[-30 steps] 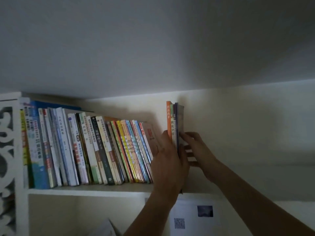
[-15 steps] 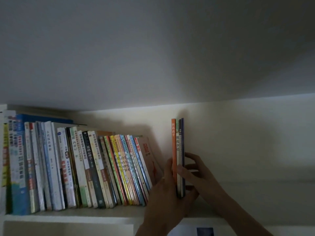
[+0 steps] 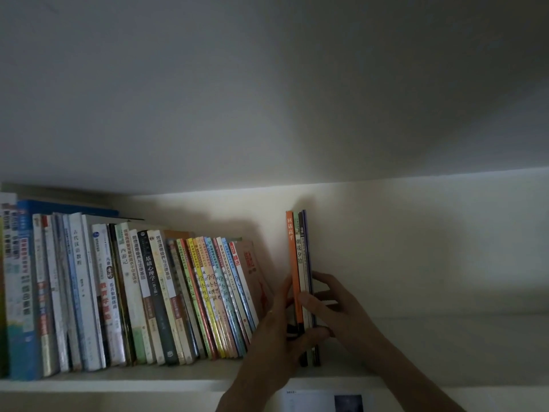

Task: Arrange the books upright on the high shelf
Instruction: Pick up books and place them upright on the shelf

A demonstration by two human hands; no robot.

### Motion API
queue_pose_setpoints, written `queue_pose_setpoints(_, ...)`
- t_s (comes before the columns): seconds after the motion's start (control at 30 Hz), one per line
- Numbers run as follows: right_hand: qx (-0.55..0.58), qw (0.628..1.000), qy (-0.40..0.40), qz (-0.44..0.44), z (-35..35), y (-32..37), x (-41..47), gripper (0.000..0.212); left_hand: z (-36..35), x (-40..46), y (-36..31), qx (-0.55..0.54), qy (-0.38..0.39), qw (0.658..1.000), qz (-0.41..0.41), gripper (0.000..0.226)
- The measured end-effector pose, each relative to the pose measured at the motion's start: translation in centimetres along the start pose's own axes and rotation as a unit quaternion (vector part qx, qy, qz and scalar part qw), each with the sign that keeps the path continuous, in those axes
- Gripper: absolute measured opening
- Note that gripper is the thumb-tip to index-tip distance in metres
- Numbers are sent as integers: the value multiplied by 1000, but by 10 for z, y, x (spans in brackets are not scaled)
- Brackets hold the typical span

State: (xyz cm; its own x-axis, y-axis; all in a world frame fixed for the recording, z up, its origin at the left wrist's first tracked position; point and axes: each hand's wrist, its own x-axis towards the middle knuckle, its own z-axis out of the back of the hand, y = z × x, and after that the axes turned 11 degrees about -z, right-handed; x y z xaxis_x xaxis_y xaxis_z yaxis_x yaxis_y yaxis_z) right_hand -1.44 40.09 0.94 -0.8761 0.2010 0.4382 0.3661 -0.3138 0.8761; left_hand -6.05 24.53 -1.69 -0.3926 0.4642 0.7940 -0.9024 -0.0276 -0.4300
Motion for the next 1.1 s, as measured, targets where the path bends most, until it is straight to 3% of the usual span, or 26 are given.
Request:
queue_pose_setpoints(0.2, 3, 1000, -7, -5, 3, -1, -2, 82, -2, -1, 0, 35, 6, 999, 9, 96)
queue_pose_setpoints(0.43, -7, 1000, 0, -8, 2, -1, -1, 83, -12, -2, -13, 106, -39, 994, -3, 97)
queue_pose_setpoints(0.53, -37, 999, 11, 1, 2, -2, 0, 70, -17, -1, -19, 127, -72, 989, 12, 92)
queue_pose_setpoints(0.73, -38, 999, 22, -6, 3, -6, 3, 66, -38, 2, -30, 292, -153, 943, 53, 60)
queue_pose_setpoints(0.87, -8, 998, 54, -16, -1, 0, -4, 55, -40, -5, -31, 298, -166, 938, 68, 86)
queue_pose_setpoints(0.97, 26, 997, 71, -16, -2, 11, -17, 43, -29, -11, -35, 333, -192, 922, 45, 67)
queue_pose_setpoints(1.03, 66, 996, 63, -8, -7, 18, -28, 48, -17, -22, -46, 301, -187, 934, 53, 66)
queue_pose_setpoints(1.1, 75, 997, 32, 17, -23, 25, -38, 70, 4, -39, -64, 289, -168, 941, 52, 69)
